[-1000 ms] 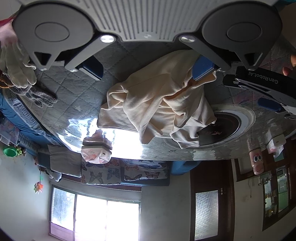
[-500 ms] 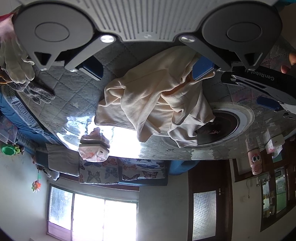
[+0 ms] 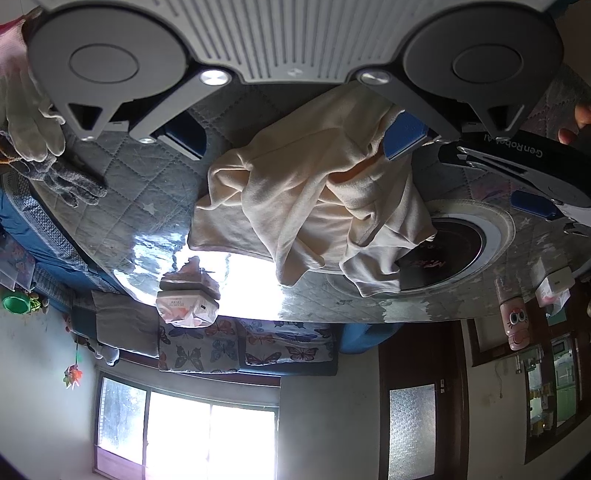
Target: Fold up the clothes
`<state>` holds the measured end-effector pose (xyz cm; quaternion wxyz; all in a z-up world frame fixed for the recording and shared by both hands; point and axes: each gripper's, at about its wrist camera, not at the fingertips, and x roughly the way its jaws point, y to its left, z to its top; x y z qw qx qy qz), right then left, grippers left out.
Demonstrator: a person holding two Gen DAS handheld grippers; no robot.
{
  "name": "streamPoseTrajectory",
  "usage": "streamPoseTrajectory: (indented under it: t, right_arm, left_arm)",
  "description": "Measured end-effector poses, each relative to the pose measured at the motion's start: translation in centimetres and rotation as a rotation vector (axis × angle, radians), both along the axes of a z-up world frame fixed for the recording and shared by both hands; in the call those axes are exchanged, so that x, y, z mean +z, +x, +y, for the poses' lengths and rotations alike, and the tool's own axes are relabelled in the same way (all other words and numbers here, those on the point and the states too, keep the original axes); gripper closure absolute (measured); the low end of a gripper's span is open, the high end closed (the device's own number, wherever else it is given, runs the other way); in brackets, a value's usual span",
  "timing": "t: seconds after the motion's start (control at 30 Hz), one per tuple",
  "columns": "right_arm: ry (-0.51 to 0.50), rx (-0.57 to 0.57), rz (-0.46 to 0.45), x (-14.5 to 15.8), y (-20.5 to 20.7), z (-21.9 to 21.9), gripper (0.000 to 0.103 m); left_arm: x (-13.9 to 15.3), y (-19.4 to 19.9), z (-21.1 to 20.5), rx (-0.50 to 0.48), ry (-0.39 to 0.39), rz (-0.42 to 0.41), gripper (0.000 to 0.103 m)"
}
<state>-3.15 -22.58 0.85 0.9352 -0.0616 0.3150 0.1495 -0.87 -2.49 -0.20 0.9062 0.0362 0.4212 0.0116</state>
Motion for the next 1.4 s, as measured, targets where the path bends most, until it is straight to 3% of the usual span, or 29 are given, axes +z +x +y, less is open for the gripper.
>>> streamPoseTrajectory:
  t: [0.53, 1.03, 1.4]
  right_arm:
    - [0.013, 0.010, 0.010, 0.3, 2.0, 0.2, 0.000]
    - [0.002, 0.016, 0.009, 0.5, 6.6, 0.3, 0.000]
    - [-0.001, 0.011, 0.031, 0.0, 12.6, 0.6, 0.018]
  left_arm:
    - [0.3, 2.0, 0.2, 0.005, -0.008, 0.012, 0.000]
    - [0.9, 6.1, 1.5, 0.031, -0.028, 0.011, 0.000]
    - [2.2, 9.3, 1.1, 0.003, -0.054, -0.019, 0.000]
